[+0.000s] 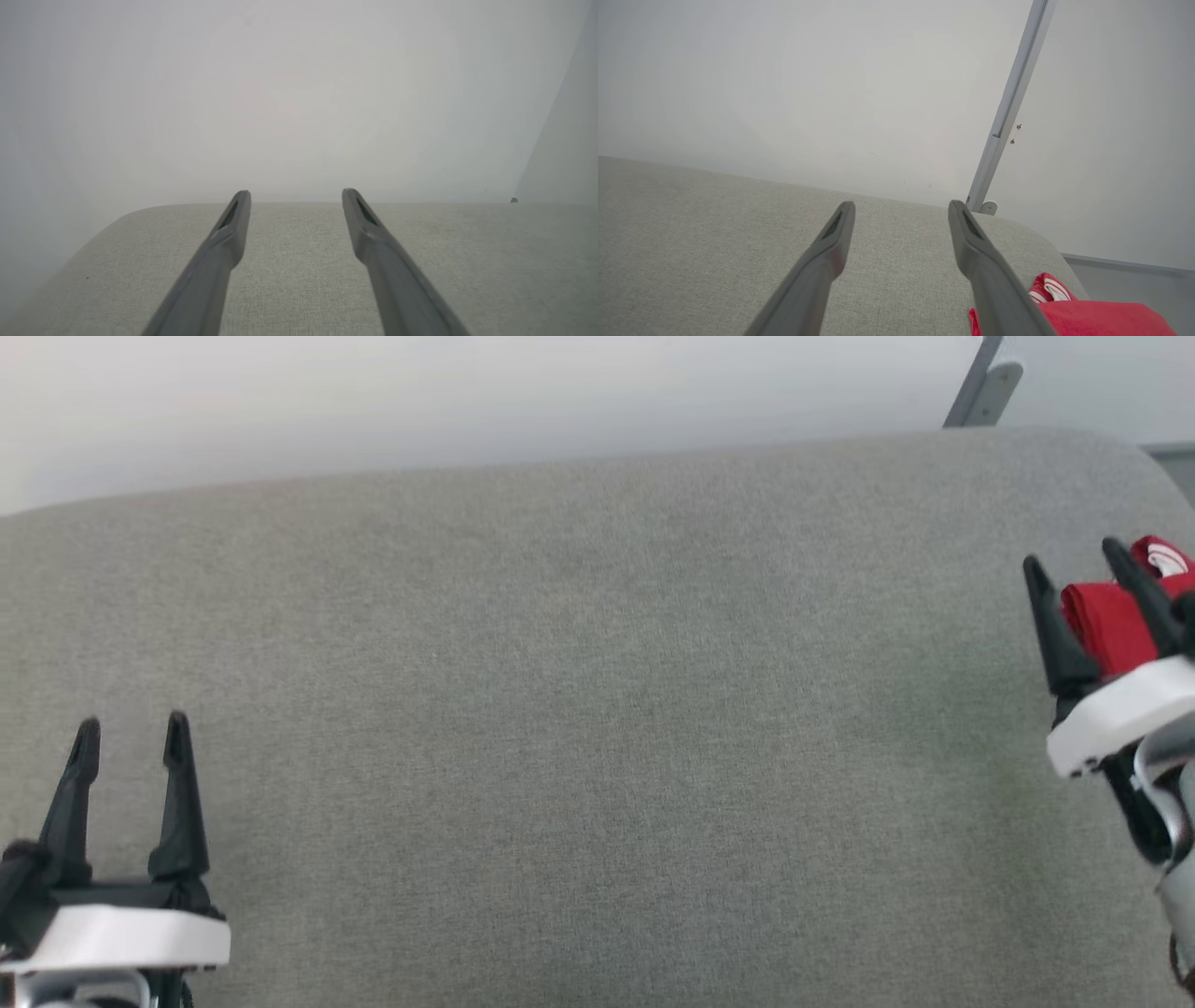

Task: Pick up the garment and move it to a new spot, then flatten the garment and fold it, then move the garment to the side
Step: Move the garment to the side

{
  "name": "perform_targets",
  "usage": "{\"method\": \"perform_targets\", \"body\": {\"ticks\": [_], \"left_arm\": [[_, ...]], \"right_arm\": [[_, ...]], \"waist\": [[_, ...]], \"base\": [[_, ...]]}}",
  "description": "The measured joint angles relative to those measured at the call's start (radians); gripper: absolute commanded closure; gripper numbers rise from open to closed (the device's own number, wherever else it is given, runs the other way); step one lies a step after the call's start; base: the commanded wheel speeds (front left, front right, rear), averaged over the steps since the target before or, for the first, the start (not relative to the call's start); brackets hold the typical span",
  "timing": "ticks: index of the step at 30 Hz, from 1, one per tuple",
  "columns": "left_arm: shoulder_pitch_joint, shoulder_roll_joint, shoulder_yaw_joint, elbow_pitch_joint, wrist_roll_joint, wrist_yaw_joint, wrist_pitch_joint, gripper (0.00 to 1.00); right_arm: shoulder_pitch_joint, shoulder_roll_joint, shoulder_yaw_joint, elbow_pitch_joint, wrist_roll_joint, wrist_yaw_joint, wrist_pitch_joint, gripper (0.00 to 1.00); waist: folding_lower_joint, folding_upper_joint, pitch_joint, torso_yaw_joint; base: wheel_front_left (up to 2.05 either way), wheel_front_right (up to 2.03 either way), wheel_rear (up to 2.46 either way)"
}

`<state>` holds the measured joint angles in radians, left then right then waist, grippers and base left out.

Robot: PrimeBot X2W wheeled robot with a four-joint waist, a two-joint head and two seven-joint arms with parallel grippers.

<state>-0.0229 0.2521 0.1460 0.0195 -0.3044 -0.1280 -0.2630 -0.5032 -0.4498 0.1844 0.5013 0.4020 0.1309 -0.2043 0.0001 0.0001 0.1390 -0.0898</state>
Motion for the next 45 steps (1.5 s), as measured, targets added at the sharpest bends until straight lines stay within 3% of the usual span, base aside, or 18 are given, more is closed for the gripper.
{"method": "perform_targets", "body": {"ticks": [19,31,45], "left_arm": [[0.168,-0.041,0.077,0.006,0.002,0.0,0.0,0.0],[0.235,-0.067,0.118,0.022,0.011,0.0,0.0,0.0],[0.291,-0.022,0.026,0.015,0.02,-0.001,0.0,0.0]], "right_arm": [[0.307,0.132,-0.111,-0.212,-0.097,0.0,-0.057,0.0],[0.443,0.143,-0.145,-0.299,-0.087,0.0,-0.057,0.0],[0.534,0.18,-0.204,-0.344,-0.086,0.0,-0.057,0.0]], "waist": [[-0.0001,0.0,-0.106,0.029],[-0.0001,0.0,-0.133,0.049],[0.0,0.0,-0.156,0.075]], "base": [[0.0,0.0,0.0],[0.0,0.0,0.0],[0.0,0.0,0.0]]}}
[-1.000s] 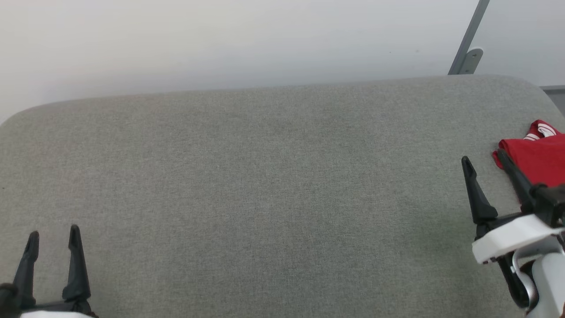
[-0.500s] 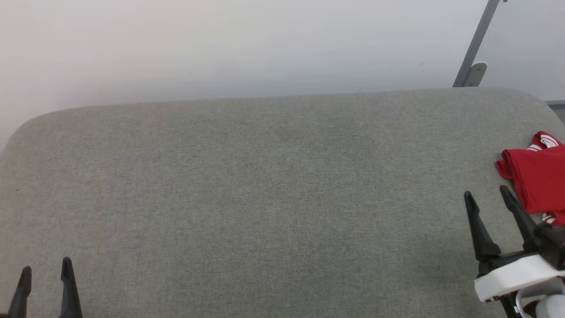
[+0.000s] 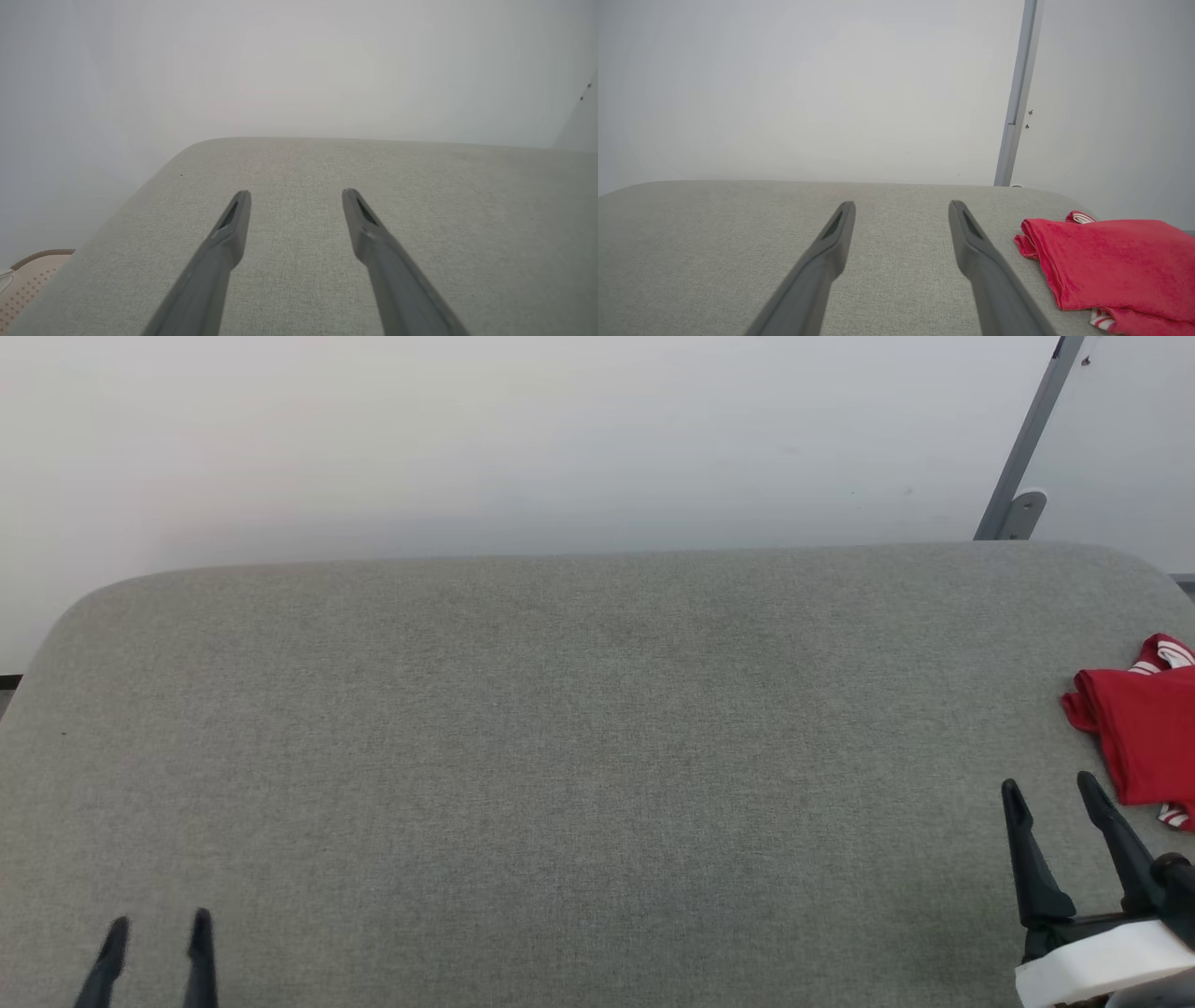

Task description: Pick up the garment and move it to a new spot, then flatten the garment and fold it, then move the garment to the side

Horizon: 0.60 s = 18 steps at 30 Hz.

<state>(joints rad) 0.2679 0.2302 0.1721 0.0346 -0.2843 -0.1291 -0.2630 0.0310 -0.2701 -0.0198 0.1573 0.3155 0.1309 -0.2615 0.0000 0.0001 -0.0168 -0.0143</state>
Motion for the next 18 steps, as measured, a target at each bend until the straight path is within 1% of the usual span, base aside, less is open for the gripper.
{"method": "perform_targets", "body": {"ticks": [5,18], "left_arm": [[0.008,0.027,-0.035,0.001,0.002,0.0,0.0,0.0],[0.017,0.026,-0.046,-0.002,0.002,0.0,0.0,0.0]], "right_arm": [[0.015,0.009,-0.012,-0.016,0.0,0.0,0.0,0.0],[0.047,0.03,-0.019,-0.025,0.0,0.0,0.0,0.0]], "waist": [[0.0,0.0,-0.004,0.002],[0.0,0.0,-0.017,0.015]], "base": [[0.0,0.0,0.0],[0.0,0.0,0.0]]}}
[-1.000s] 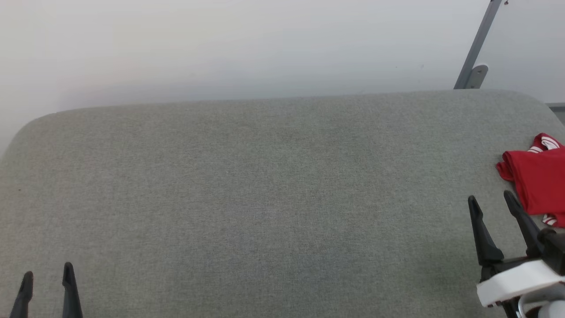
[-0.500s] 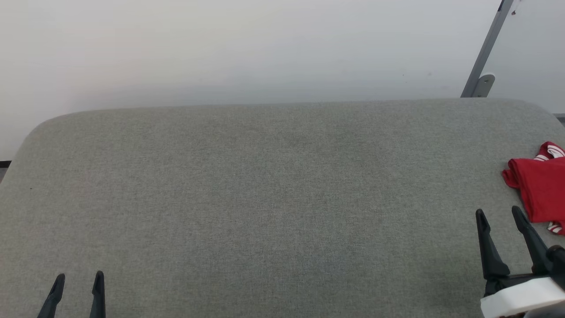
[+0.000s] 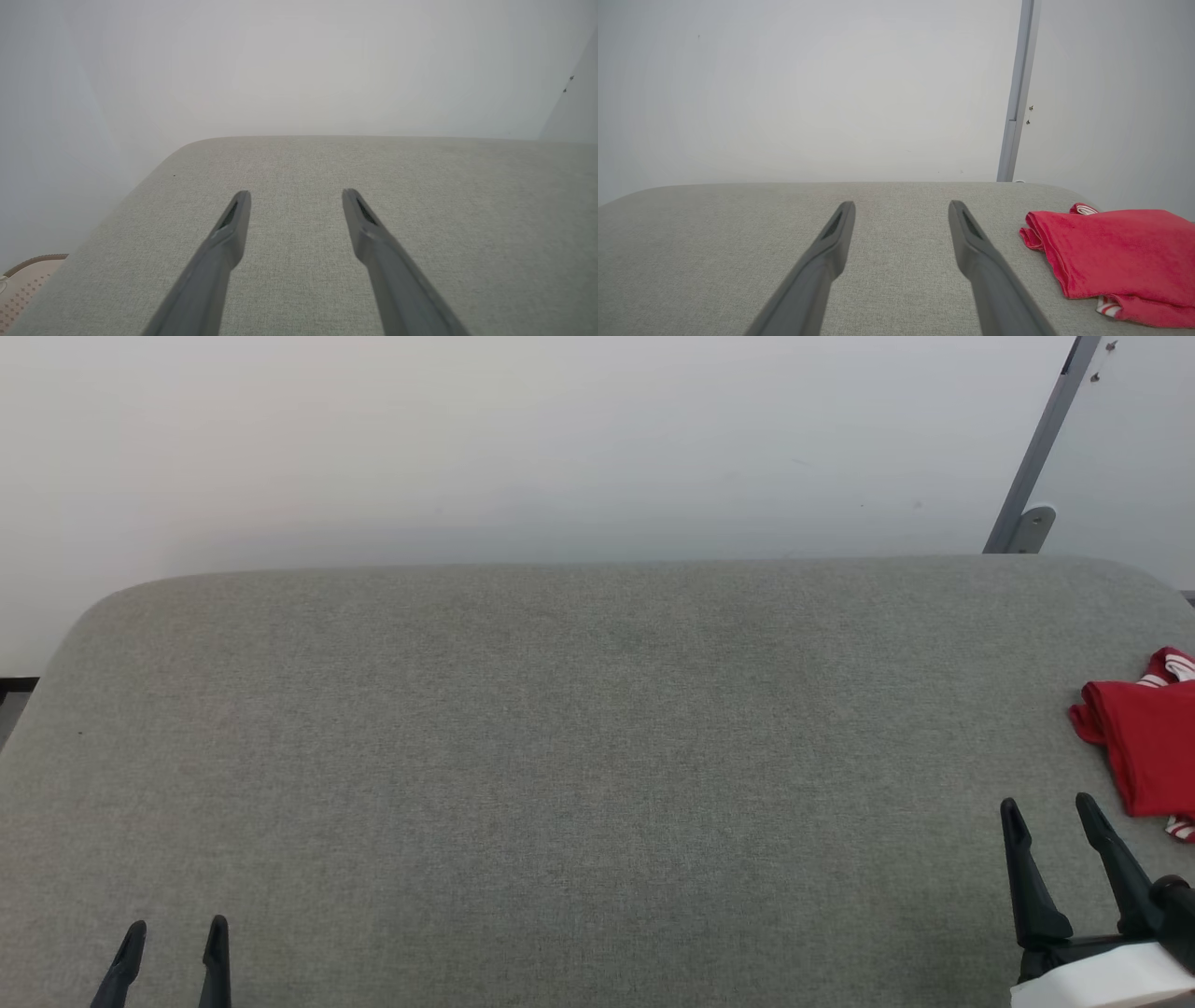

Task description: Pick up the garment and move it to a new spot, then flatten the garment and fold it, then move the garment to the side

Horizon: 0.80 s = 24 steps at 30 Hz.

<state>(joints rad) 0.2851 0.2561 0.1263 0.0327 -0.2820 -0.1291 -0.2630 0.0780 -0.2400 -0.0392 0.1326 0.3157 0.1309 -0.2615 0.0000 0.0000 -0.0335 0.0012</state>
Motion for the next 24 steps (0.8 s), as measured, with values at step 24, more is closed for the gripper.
{"method": "perform_targets", "body": {"ticks": [24], "left_arm": [[-0.034,-0.056,-0.034,-0.003,0.01,0.0,0.0,0.0]], "right_arm": [[0.004,0.008,0.005,0.014,0.0,0.0,0.0,0.0]], "waist": [[0.0,0.0,-0.014,0.014]], "base": [[0.0,0.0,0.0]]}}
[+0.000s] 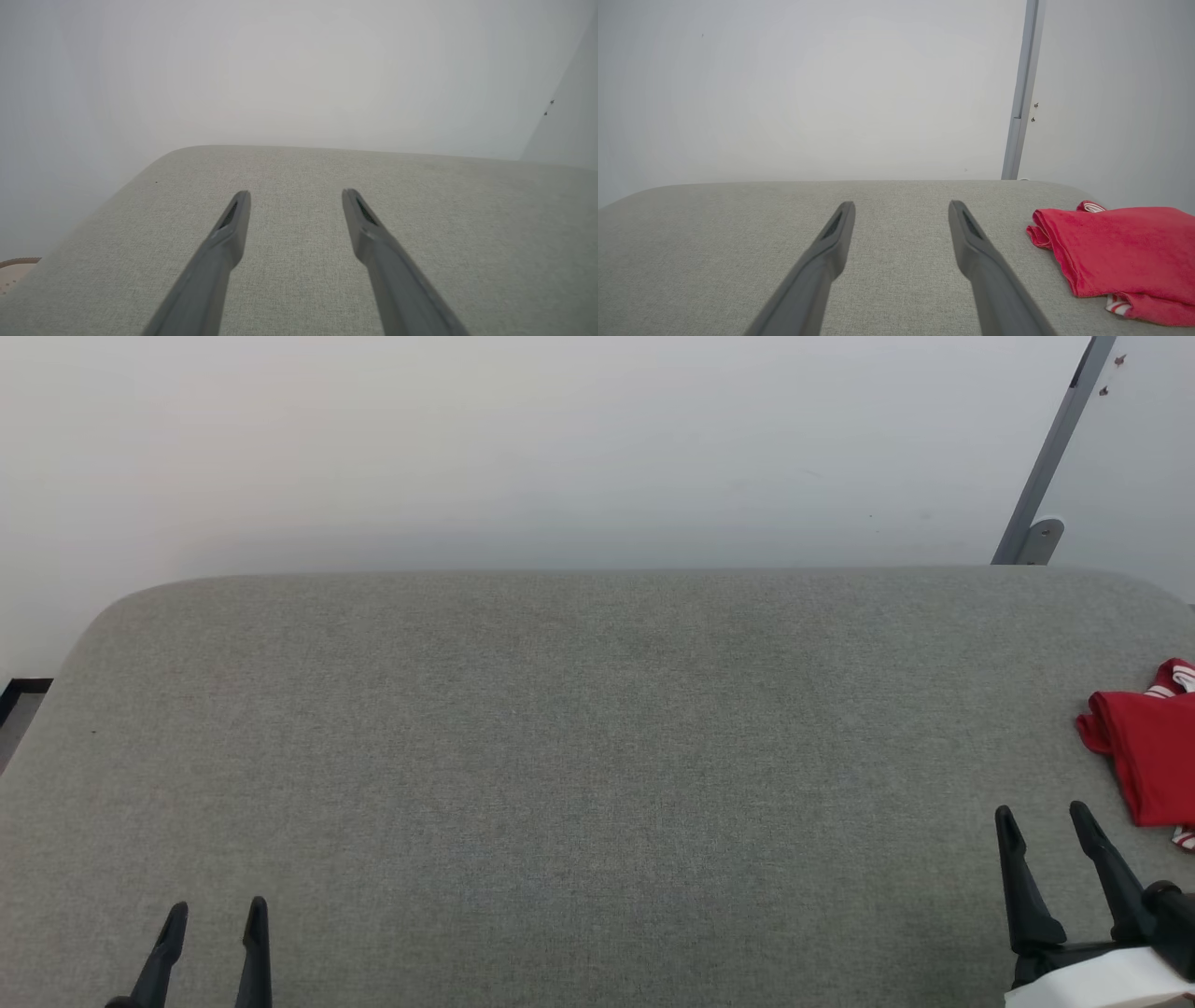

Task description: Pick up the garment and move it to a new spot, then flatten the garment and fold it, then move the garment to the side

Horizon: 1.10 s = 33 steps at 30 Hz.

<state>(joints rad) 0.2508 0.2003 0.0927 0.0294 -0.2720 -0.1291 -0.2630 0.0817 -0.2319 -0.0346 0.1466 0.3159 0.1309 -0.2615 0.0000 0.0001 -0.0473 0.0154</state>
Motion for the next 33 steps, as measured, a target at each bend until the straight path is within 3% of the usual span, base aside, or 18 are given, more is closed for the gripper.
{"method": "perform_targets", "body": {"ticks": [13,14,19,33], "left_arm": [[-0.004,-0.007,0.005,0.014,0.0,0.0,0.0,0.0],[-0.003,-0.009,0.005,0.017,0.002,0.0,0.0,1.0],[0.007,-0.037,-0.004,0.064,-0.006,0.0,0.003,1.0],[-0.042,-0.055,-0.005,0.094,-0.244,0.0,0.068,1.0]], "right_arm": [[0.001,0.011,0.006,0.006,0.0,0.0,0.0,0.0],[0.001,0.013,0.006,0.01,0.0,0.0,0.0,1.0],[0.024,0.035,0.01,0.054,0.006,0.0,0.004,1.0],[0.005,0.062,-0.003,0.063,0.236,0.0,0.072,1.0]], "waist": [[0.0,0.0,-0.004,0.001],[0.0,0.0,-0.005,0.002],[0.0,0.0,-0.004,0.002],[0.0,0.0,0.002,0.0]], "base": [[0.0,0.0,0.0],[0.0,0.0,0.0],[0.0,0.0,0.0],[0.0,0.0,0.0]]}}
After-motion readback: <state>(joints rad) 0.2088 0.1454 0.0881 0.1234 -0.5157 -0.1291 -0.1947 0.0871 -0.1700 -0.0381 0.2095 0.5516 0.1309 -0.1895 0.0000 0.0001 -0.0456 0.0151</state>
